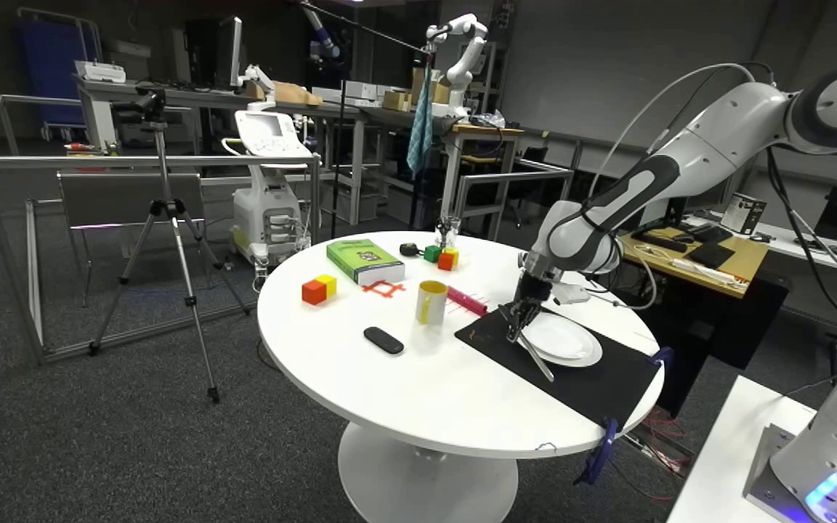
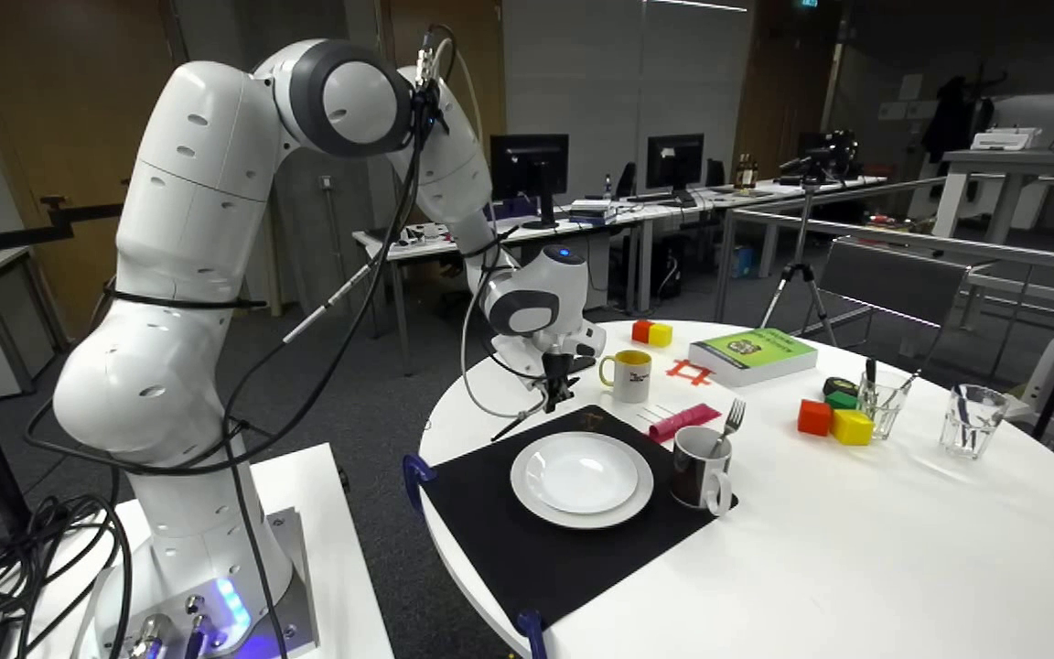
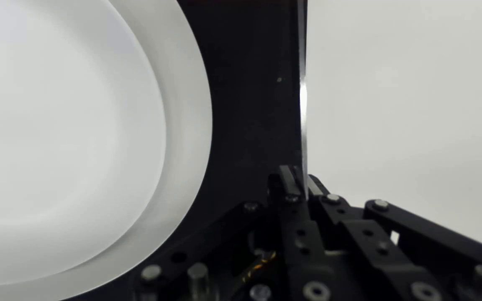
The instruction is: Remove the silver knife from the mug and put it on the left side of the black mat
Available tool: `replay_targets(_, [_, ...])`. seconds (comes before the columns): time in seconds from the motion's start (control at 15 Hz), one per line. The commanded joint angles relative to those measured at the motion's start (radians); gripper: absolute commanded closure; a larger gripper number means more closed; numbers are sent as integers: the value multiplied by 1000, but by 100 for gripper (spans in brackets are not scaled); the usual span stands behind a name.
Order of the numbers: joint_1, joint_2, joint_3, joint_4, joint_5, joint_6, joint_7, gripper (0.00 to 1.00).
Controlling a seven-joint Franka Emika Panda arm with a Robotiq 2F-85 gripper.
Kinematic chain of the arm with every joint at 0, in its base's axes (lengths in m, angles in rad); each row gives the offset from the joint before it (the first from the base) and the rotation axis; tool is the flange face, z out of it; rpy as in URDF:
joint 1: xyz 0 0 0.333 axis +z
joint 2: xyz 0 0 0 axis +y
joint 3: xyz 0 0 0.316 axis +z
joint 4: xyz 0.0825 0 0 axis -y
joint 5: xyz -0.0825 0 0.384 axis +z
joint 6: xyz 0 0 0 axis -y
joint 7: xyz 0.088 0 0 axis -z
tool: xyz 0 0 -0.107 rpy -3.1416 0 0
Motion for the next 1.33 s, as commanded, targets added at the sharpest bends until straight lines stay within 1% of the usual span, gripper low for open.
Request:
replay_targets(0.0, [43, 2, -55, 23, -26, -52, 49, 99])
replay_targets(0.27, [57, 27, -73, 38, -18, -67, 66, 99])
replay_targets(1.07, [61, 117, -81, 95, -18, -101, 100, 99])
replay_targets(1.27, [78, 122, -98, 101, -35, -104, 116, 99])
